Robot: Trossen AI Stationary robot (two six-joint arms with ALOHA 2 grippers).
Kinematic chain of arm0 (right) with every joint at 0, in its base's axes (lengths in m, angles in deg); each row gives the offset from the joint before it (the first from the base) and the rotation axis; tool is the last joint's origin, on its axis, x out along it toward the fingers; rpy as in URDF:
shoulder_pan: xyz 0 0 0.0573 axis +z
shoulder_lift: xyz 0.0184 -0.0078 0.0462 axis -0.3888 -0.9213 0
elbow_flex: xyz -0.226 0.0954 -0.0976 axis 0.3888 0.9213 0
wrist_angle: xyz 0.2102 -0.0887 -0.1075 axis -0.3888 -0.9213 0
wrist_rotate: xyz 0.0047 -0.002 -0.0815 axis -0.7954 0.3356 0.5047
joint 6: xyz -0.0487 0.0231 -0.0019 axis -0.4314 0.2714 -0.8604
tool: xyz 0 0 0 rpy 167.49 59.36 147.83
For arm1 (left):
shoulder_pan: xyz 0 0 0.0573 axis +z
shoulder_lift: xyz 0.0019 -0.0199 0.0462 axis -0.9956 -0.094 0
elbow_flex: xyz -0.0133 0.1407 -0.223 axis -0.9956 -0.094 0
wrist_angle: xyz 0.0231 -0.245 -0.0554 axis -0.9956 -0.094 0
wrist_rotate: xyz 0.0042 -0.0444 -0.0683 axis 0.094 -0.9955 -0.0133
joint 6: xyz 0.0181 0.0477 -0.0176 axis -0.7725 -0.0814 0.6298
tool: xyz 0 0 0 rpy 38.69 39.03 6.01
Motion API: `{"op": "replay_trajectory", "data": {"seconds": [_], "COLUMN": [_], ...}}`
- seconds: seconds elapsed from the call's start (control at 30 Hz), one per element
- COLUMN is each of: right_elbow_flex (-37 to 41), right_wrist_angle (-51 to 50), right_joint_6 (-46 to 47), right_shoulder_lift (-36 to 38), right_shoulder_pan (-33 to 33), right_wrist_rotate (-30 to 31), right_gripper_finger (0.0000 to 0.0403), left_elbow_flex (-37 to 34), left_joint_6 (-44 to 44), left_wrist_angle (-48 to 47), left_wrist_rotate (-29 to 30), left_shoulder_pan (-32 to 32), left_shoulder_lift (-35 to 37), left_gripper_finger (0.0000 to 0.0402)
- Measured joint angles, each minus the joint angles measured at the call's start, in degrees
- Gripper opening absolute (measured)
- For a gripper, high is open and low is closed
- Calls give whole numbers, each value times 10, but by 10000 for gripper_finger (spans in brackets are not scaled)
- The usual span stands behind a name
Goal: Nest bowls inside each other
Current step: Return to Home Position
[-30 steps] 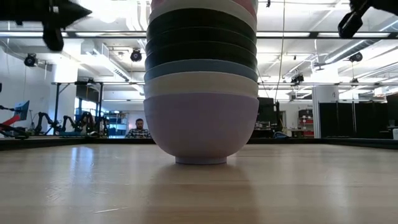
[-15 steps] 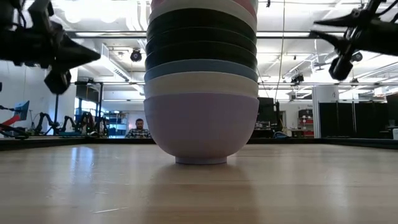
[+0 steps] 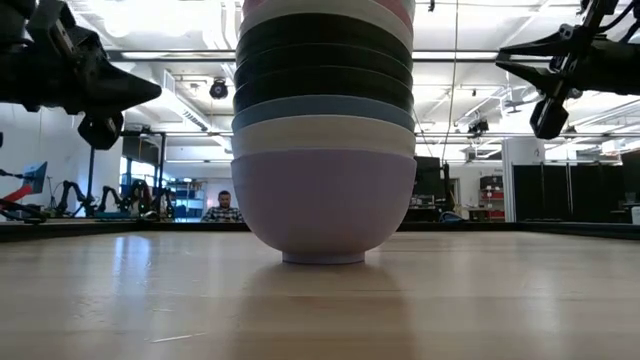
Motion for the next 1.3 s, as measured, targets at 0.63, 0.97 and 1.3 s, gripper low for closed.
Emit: {"op": "replay_trajectory", "data": {"seconds": [0.63,0.97,1.3], "right_elbow_flex": [0,0,0], "right_wrist_angle": [0,0,0], "right_joint_6": [-1,-1,-1], "right_shoulder_lift": [-4,-4,-4], "right_shoulder_pan": [0,0,0], "right_wrist_rotate": [-1,-1,-1], "right_gripper_finger": [63,63,63], "left_elbow_flex": [-2,-2,-2], "left_joint_6": [-42,-42,-42], "left_wrist_angle": [9,10,10], "left_wrist_rotate": [0,0,-1], "left_shoulder_pan": [0,0,0], "left_shoulder_lift": [0,0,0], "left_gripper_finger": [1,1,1]}}
